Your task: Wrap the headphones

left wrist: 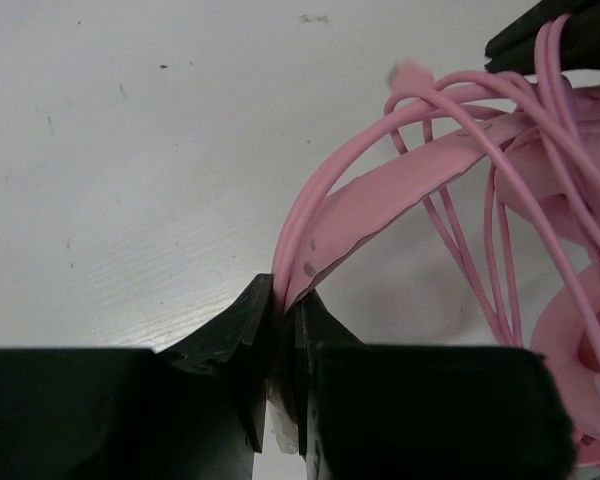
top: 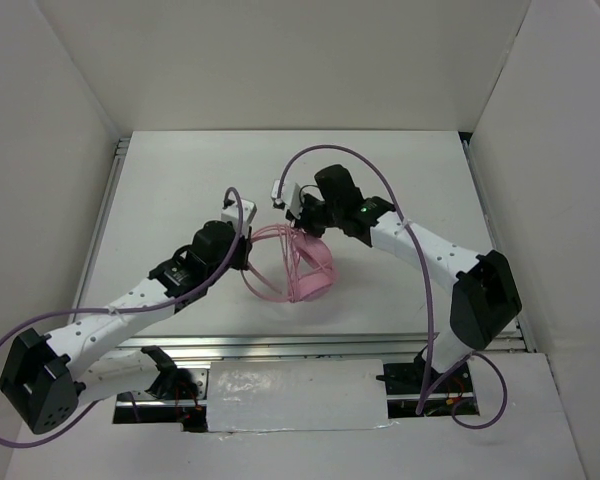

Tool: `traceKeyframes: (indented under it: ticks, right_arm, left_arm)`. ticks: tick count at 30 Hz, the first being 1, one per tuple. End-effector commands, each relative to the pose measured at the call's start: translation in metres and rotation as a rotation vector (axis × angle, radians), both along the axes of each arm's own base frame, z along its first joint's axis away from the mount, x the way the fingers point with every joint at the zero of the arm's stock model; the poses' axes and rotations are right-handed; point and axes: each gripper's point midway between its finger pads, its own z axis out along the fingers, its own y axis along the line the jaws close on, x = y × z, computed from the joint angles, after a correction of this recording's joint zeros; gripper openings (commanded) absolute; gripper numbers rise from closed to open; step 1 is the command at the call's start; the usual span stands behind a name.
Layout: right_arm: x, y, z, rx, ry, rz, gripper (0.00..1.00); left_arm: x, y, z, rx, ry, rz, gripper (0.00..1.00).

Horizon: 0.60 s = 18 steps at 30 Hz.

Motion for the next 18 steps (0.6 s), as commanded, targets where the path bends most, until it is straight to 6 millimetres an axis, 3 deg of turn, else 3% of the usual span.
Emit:
traceKeyframes:
  ticks: [1,5,7,8,15,18]
  right_arm:
    - [-0.017,0.018,0.012,0.070,0.067,0.148,0.00]
    - [-0.022,0.021,0.005,0.080,0.110,0.154,0.08]
    - [-0.022,0.018,0.001,0.081,0.139,0.148,0.24]
    - [-0.022,0.016,-0.001,0.082,0.157,0.139,0.37]
    - [-0.020,0.009,-0.002,0.126,0.229,0.107,0.65]
    - [-0.014,0.007,0.005,0.156,0.226,0.077,1.00]
  left_arm:
    - [-0.002,-0.037,0.045,-0.119,-0.105,-0.150,0.00]
    - [-0.001,-0.044,0.046,-0.146,-0.099,-0.167,0.00]
    - [0.001,-0.043,0.043,-0.177,-0.079,-0.148,0.00]
    - [0.002,-0.046,0.043,-0.200,-0.064,-0.159,0.00]
    - [0.020,-0.032,0.031,-0.289,0.021,-0.131,0.00]
    - [0.027,-0.026,0.030,-0.327,0.038,-0.126,0.00]
